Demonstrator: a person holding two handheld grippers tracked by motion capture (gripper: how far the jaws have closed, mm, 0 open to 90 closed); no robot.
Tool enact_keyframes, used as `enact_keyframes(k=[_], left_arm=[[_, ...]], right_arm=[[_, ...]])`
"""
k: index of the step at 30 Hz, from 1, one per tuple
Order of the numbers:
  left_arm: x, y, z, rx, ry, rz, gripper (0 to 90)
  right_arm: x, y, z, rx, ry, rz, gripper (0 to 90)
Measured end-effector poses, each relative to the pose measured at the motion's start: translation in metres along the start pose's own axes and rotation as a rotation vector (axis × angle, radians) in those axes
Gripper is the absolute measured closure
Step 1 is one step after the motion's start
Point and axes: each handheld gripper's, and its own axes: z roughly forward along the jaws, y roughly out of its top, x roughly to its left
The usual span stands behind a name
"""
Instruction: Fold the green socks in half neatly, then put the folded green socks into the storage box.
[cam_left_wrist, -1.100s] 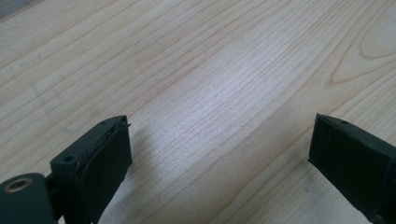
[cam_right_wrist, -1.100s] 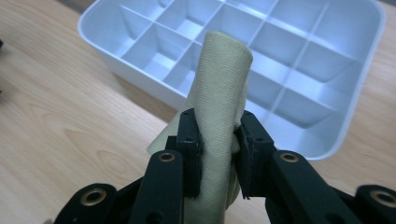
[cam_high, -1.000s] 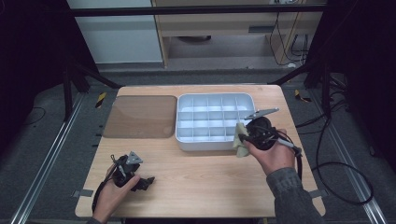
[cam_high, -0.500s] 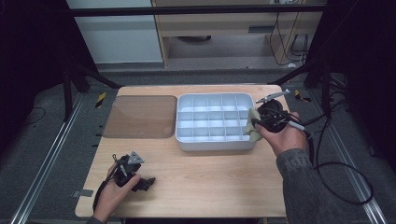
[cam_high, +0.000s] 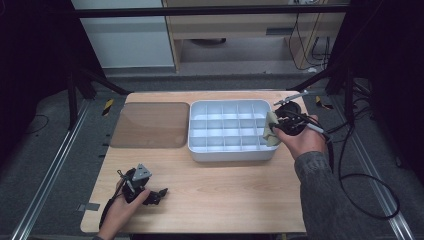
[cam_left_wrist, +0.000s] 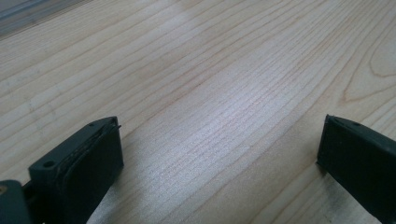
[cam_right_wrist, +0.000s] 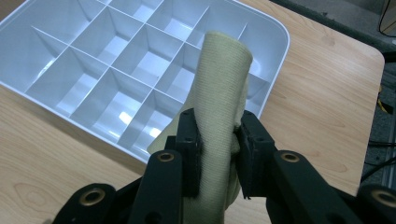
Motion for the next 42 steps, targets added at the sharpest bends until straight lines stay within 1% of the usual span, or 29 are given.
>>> enact_keyframes(k=[3,11,15,17,20,25,30,31,36,37,42], left_arm=[[0.000,-0.001,0.000,-0.009,0.002,-0.002,0.0],[-0.001,-0.001,0.001,-0.010,0.002,-0.005,0.0],[0.000,0.000,0.001,-0.010,0.002,0.000,0.0],[0.000,-0.001,0.001,-0.010,0.003,-0.001,0.0],[0.000,-0.001,0.001,-0.010,0.002,-0.001,0.0],[0.000,0.000,0.001,-0.009,0.002,-0.001,0.0],[0.000,0.000,0.001,-0.009,0.002,-0.001,0.0],[0.000,0.000,0.001,-0.009,0.002,-0.001,0.0],[0.000,0.000,0.001,-0.010,0.002,-0.001,0.0],[0.000,0.000,0.001,-0.009,0.002,-0.001,0.0],[0.000,0.000,0.001,-0.009,0.002,-0.001,0.0]], right_arm=[[-0.003,0.001,0.004,0.001,0.002,0.002,73.0],[-0.005,-0.004,0.002,-0.009,0.008,0.012,73.0],[-0.009,-0.004,0.002,-0.002,0.005,0.022,73.0],[-0.013,-0.003,0.005,0.004,0.005,0.023,73.0],[-0.015,-0.002,0.007,0.003,0.004,0.022,73.0],[-0.016,0.000,0.013,0.023,0.000,0.008,73.0],[-0.017,0.001,0.015,0.029,-0.005,0.004,73.0],[-0.018,0.001,0.017,0.034,-0.011,-0.004,73.0],[-0.017,0.001,0.020,0.041,-0.020,-0.013,73.0],[-0.016,0.000,0.024,0.049,-0.023,-0.020,73.0],[-0.015,-0.002,0.030,0.061,-0.019,-0.024,73.0]])
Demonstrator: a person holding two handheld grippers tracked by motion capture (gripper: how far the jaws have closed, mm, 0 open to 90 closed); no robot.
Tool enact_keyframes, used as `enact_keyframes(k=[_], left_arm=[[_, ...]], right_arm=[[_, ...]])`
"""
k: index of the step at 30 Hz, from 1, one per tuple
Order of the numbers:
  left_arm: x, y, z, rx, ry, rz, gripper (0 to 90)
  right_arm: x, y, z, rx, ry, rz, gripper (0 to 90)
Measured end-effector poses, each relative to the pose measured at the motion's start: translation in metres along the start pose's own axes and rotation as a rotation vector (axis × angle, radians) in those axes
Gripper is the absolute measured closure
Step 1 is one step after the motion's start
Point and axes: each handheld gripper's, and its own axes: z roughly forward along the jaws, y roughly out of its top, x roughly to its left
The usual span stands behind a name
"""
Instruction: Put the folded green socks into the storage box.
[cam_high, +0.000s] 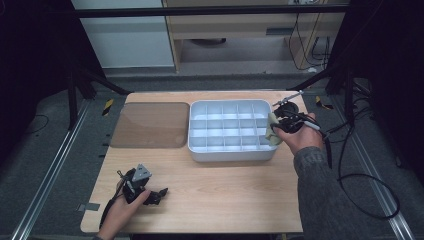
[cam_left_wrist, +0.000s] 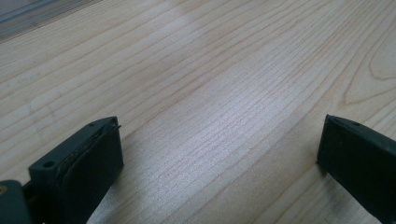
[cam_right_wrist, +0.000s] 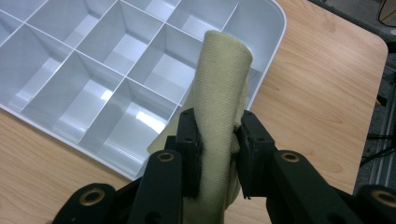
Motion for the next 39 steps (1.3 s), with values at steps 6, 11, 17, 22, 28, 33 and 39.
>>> enact_keyframes(k=[6,11,17,22,28,33,39], left_arm=[[0.000,0.000,0.000,0.000,0.000,0.000,0.0],[0.000,0.000,0.000,0.000,0.000,0.000,0.0],[0.000,0.000,0.000,0.000,0.000,0.000,0.0],[0.000,0.000,0.000,-0.001,0.000,0.001,0.0],[0.000,0.000,0.000,0.000,0.001,-0.001,0.0],[0.000,0.000,0.000,-0.001,0.002,-0.001,0.0],[0.000,0.000,0.000,-0.001,0.002,-0.001,0.0]], right_arm=[[0.002,-0.002,0.013,0.028,0.005,-0.003,73.0],[0.006,0.000,0.028,0.063,-0.007,-0.028,73.0],[0.008,0.001,0.042,0.095,-0.023,-0.046,73.0],[0.009,0.001,0.047,0.112,-0.030,-0.055,73.0],[0.008,0.002,0.052,0.118,-0.041,-0.056,73.0],[0.007,0.001,0.056,0.122,-0.037,-0.059,73.0],[0.012,-0.002,0.062,0.136,-0.028,-0.082,72.7]])
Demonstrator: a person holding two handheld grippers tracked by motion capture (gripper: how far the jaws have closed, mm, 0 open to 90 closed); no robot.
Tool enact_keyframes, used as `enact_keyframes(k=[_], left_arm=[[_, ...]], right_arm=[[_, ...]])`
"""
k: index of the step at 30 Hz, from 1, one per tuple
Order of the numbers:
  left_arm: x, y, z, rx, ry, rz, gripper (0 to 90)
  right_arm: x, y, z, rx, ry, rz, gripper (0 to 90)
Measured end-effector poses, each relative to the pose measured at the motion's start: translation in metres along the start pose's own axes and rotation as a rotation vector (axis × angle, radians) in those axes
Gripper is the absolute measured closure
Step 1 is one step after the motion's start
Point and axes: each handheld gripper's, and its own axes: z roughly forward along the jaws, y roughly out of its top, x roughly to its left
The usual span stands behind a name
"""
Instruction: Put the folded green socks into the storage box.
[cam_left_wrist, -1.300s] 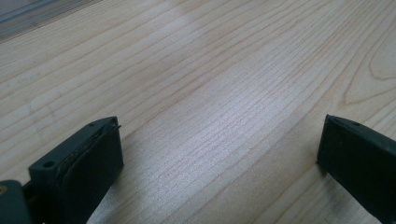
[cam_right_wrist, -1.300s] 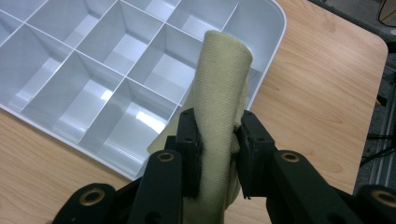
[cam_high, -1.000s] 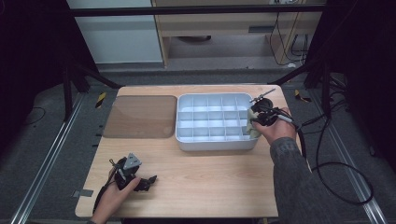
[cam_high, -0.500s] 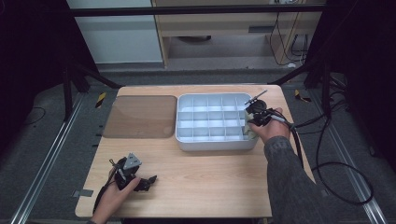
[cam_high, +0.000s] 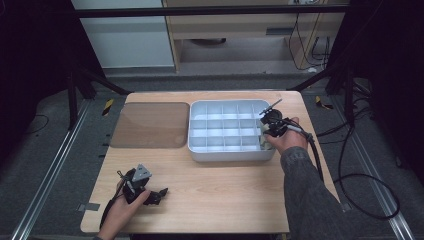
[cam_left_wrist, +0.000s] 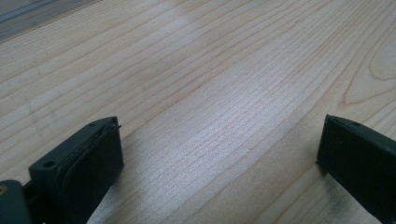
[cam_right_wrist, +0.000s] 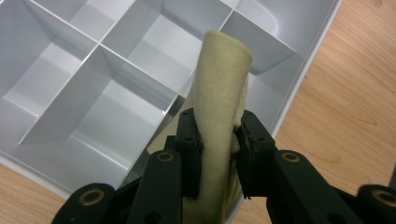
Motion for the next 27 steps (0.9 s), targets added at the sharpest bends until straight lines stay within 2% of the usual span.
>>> enact_keyframes(k=[4,6,12,17,27], left_arm=[[0.000,0.000,0.000,0.001,-0.001,0.000,0.0],[0.000,0.000,0.000,0.001,-0.001,0.000,0.0],[0.000,0.000,0.000,0.001,0.001,0.001,0.0],[0.000,0.000,0.000,0.000,0.000,-0.003,0.0],[0.000,0.000,0.000,0.000,-0.001,-0.004,0.0]], right_arm=[[0.001,-0.004,0.004,0.002,0.009,0.010,72.7],[0.003,-0.006,0.006,0.020,0.004,-0.007,72.7],[0.006,-0.009,0.012,0.022,0.019,-0.013,72.6],[0.007,-0.009,0.013,0.028,0.016,-0.010,72.6],[0.014,-0.012,0.018,0.048,0.007,-0.036,72.6]])
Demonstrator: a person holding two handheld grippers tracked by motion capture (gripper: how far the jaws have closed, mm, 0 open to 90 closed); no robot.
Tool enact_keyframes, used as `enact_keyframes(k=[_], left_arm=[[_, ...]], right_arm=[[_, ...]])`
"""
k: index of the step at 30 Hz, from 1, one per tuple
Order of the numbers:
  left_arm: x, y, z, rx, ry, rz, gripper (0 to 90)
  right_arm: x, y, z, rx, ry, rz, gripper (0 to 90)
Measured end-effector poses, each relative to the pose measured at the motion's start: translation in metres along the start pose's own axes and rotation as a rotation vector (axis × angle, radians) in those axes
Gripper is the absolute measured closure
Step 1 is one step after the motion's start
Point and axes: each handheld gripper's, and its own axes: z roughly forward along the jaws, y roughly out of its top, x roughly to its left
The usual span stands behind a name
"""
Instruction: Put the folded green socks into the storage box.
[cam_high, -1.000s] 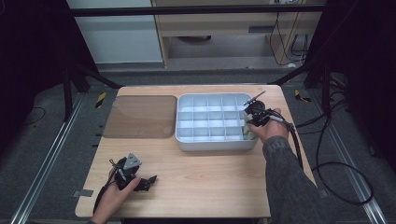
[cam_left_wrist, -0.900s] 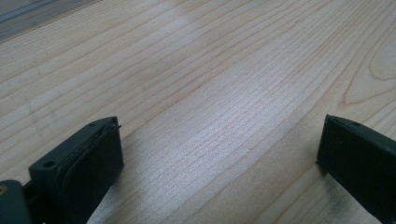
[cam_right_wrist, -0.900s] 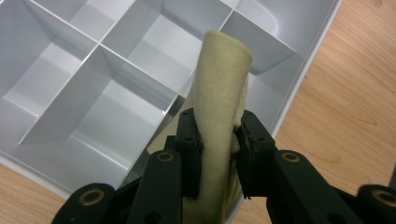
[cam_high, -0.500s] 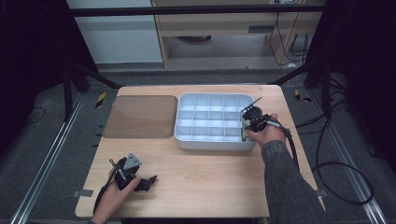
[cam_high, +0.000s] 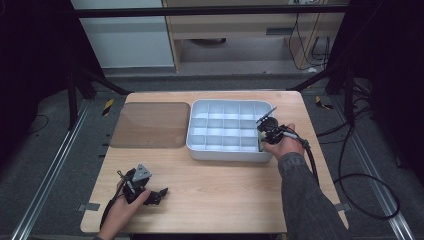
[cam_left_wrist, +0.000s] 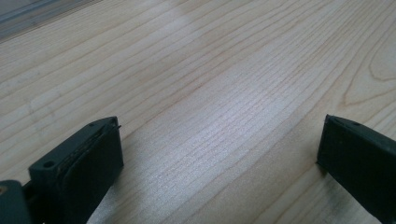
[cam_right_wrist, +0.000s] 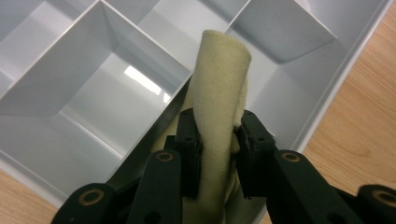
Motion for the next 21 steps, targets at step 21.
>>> enact_keyframes(k=[21], left_arm=[[0.000,0.000,0.000,0.001,0.001,0.002,0.0]], right_arm=[[-0.001,-0.002,-0.008,-0.004,0.010,0.008,55.0]])
